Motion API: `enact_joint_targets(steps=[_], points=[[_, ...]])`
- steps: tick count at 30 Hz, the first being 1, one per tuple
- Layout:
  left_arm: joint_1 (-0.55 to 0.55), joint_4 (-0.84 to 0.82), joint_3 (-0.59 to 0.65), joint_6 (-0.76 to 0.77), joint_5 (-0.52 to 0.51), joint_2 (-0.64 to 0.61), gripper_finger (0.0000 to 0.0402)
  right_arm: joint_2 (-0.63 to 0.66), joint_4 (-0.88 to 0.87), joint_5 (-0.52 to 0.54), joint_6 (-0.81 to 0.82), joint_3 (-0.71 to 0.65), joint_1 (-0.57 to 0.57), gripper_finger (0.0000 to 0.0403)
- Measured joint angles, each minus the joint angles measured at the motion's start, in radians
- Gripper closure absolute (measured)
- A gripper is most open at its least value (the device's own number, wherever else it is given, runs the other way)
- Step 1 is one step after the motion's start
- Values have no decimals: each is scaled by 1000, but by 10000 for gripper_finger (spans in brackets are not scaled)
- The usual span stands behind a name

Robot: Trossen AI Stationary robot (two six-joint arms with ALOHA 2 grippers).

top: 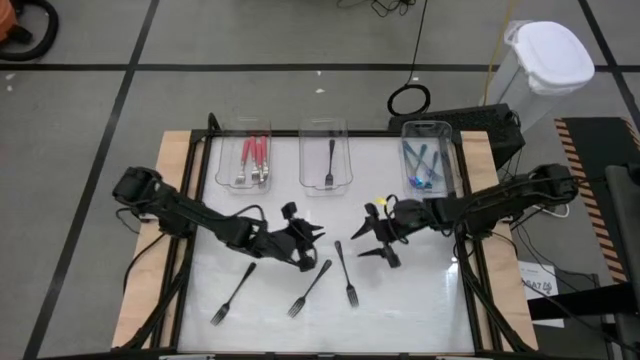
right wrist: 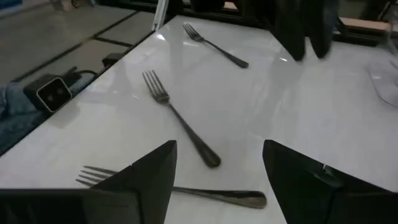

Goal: Sort silverware by color (type)
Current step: Put the black fork into the middle transparent bin

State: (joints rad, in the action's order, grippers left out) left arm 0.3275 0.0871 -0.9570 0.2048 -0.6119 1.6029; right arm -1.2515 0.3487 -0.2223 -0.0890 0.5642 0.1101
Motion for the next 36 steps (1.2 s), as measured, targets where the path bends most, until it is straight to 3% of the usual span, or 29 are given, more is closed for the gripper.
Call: enact_joint_targets(steps=[3, 10, 18, 22, 25, 36], points=[[0, -55, -74, 21, -2, 75, 332, -19, 6, 44, -2, 0, 37, 167], [4, -168, -122, 280, -42, 160, 307, -60, 85, 44, 14, 1, 84, 167], [78, -202, -122, 523, -61, 227, 175, -60, 100, 46, 56, 1, 146, 167], [129, -202, -121, 619, -111, 246, 133, -61, 94, 96, 76, 1, 187, 167], [170, -204, -127, 679, -144, 258, 130, -62, 94, 148, 85, 1, 224, 167], [242, -171, -249, 672, -163, 373, 137, -62, 142, 151, 130, 1, 303, 167]])
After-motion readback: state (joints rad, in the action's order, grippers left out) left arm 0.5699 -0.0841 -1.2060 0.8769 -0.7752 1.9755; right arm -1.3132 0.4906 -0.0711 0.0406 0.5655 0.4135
